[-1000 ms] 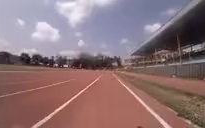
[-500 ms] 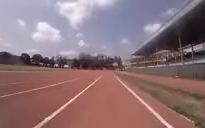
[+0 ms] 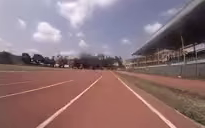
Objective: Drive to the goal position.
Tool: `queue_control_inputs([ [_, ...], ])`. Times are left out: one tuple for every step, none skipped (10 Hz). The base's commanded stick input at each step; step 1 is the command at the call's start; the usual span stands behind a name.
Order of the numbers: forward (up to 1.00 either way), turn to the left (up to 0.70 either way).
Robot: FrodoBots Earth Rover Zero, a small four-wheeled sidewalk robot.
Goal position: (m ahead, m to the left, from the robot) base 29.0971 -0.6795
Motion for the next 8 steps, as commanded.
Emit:
queue_control_inputs([
  [0.70,0.00],
  [0.70,0.00],
  [0.70,0.00],
  [0.70,0.00],
  [0.70,0.00],
  [0.70,0.00],
  [0.70,0.00],
  [0.70,0.00],
])
